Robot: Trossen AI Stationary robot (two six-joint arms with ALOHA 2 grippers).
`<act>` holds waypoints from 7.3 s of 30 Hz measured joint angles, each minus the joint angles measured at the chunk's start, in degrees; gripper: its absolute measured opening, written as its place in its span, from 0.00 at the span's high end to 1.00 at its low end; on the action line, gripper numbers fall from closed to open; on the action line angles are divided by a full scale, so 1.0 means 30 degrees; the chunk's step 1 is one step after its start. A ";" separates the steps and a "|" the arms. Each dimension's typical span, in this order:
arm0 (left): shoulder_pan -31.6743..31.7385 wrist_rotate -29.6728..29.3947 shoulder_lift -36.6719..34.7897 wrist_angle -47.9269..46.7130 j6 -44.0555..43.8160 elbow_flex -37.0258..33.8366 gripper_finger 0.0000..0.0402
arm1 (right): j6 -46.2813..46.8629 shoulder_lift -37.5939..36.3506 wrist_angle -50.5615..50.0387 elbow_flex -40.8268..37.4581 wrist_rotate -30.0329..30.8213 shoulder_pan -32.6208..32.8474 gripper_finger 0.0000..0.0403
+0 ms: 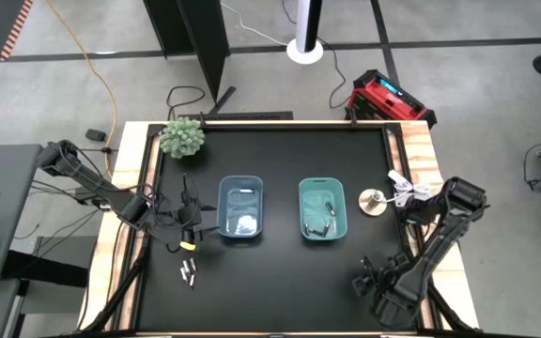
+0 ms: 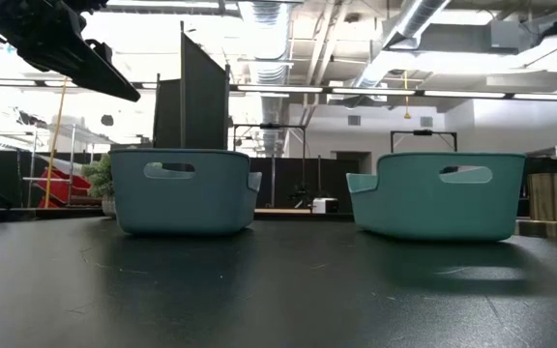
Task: Sort batteries
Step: Put the big black battery into the green bin, then put the small silver battery into the blue bin
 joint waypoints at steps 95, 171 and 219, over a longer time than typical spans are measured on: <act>-0.2740 1.1958 0.4636 -0.4170 -0.2643 -0.0016 0.53 | -1.6047 -0.0020 -0.2948 0.4584 1.3394 -0.8889 0.33; -0.2735 1.1792 0.6376 -0.2822 -1.0503 0.0940 0.55 | -1.6054 -0.0020 -0.2749 0.4592 1.3321 -0.8889 0.33; -0.2733 1.0172 1.0000 -0.4829 -1.1340 0.1631 0.95 | -1.6054 -0.0021 -0.2678 0.4592 1.3306 -0.8889 0.33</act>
